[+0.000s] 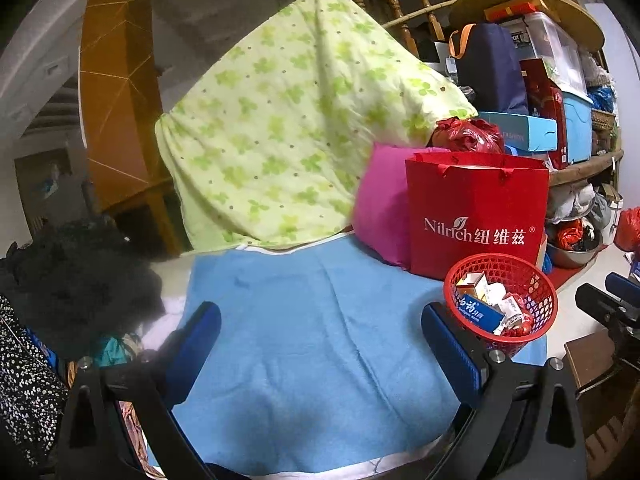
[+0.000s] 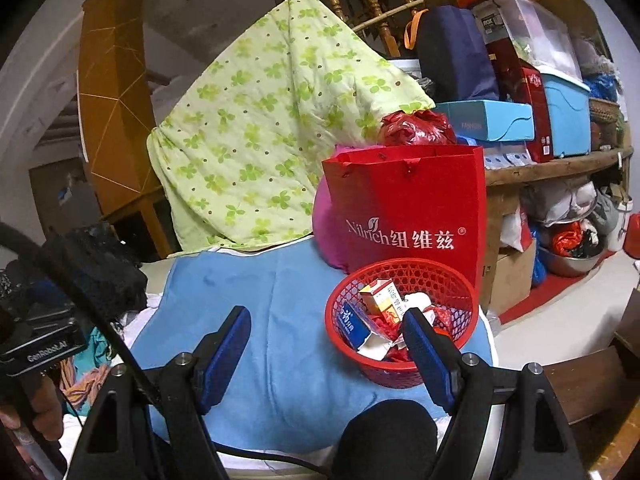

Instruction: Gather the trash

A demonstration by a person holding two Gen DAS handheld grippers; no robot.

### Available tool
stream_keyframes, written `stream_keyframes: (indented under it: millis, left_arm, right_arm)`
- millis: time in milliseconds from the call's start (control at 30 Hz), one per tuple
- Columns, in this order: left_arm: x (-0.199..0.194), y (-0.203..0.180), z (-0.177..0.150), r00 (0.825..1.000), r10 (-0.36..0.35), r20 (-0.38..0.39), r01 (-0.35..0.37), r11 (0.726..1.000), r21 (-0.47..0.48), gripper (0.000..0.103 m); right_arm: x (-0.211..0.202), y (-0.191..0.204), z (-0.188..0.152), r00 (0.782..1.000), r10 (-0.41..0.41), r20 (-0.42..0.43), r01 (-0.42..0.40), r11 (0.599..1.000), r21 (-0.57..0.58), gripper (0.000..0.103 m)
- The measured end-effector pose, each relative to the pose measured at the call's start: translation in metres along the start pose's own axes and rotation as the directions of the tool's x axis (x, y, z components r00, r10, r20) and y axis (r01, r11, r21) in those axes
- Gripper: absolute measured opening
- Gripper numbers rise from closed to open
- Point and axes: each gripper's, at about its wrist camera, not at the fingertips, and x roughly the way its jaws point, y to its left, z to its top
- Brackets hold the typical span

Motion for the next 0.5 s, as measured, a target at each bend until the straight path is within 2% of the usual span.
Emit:
stream_keyframes:
  millis: [500]
  left_arm:
    - [0.0, -0.012, -0.001, 1.0, -0.01, -0.016, 0.01, 0.999, 0.035, 0.1]
  right_arm:
    - [-0.003, -0.009, -0.001, 0.999, -0.037, 0.002, 0.037, 0.999, -0.007, 0.081]
